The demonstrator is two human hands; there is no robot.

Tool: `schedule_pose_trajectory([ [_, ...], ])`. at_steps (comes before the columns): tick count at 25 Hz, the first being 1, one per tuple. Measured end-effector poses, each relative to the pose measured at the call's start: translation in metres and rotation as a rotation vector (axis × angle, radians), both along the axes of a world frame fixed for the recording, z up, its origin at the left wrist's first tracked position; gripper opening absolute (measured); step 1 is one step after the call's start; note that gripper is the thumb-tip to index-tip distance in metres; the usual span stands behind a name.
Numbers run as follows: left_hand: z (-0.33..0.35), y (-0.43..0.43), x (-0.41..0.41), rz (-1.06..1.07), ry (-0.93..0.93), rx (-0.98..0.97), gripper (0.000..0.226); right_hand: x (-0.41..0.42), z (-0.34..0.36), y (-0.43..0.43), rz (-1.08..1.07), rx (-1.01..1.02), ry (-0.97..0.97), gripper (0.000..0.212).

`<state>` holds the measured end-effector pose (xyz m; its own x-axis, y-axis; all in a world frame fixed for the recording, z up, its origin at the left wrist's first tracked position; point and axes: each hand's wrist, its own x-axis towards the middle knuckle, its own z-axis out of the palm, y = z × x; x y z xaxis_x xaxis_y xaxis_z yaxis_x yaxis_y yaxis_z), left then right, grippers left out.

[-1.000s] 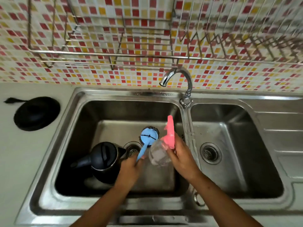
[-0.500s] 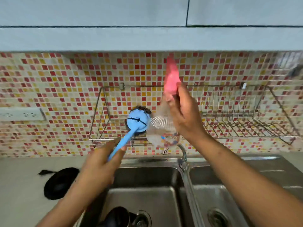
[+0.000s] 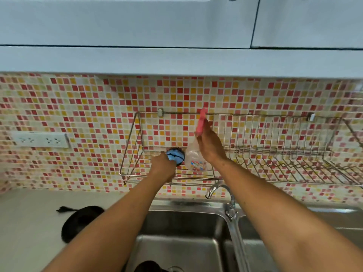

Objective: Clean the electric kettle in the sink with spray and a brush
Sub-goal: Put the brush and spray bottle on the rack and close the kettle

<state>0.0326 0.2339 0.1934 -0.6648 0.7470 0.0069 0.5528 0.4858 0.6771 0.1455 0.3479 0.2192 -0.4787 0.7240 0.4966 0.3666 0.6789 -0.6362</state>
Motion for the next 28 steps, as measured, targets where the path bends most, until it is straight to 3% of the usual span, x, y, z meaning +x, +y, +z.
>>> schedule_pose_trajectory([
  [3,0.001,-0.003,0.009,-0.025,0.138,-0.132,0.035,-0.010,-0.012,0.007,0.031,-0.091,0.031,0.041],
  [7,0.007,0.000,0.011,-0.071,0.126,-0.191,0.040,-0.012,-0.012,0.011,0.029,-0.073,-0.023,0.050],
  [10,0.008,-0.005,0.006,-0.045,0.073,-0.235,0.061,-0.002,-0.025,0.008,-0.032,0.011,-0.073,0.075],
  [12,0.005,-0.019,0.000,-0.008,0.180,-0.230,0.079,0.007,-0.034,-0.009,-0.051,0.082,0.055,0.072],
  [14,-0.007,-0.044,-0.010,0.028,0.284,-0.136,0.078,0.016,-0.043,-0.038,0.003,0.186,0.234,0.064],
  [17,-0.048,-0.103,-0.032,0.062,0.280,0.265,0.065,0.023,-0.081,-0.086,0.127,0.240,0.290,0.049],
  [19,-0.100,-0.142,-0.045,0.018,0.153,0.374,0.059,0.023,-0.137,-0.112,0.176,0.139,0.148,0.043],
  [20,-0.135,-0.160,-0.052,-0.041,0.123,0.298,0.061,0.022,-0.169,-0.124,0.182,0.068,0.056,0.042],
  [24,-0.261,-0.203,-0.071,-0.395,0.031,-0.317,0.096,0.010,-0.289,-0.164,0.151,-0.423,-0.306,0.066],
  [26,-0.298,-0.214,-0.076,-0.496,-0.039,-0.482,0.100,0.000,-0.332,-0.180,0.007,-0.711,-0.298,0.059],
  [28,-0.318,-0.217,-0.079,-0.497,-0.116,-0.487,0.087,-0.008,-0.366,-0.193,-0.097,-0.899,-0.193,0.064],
])
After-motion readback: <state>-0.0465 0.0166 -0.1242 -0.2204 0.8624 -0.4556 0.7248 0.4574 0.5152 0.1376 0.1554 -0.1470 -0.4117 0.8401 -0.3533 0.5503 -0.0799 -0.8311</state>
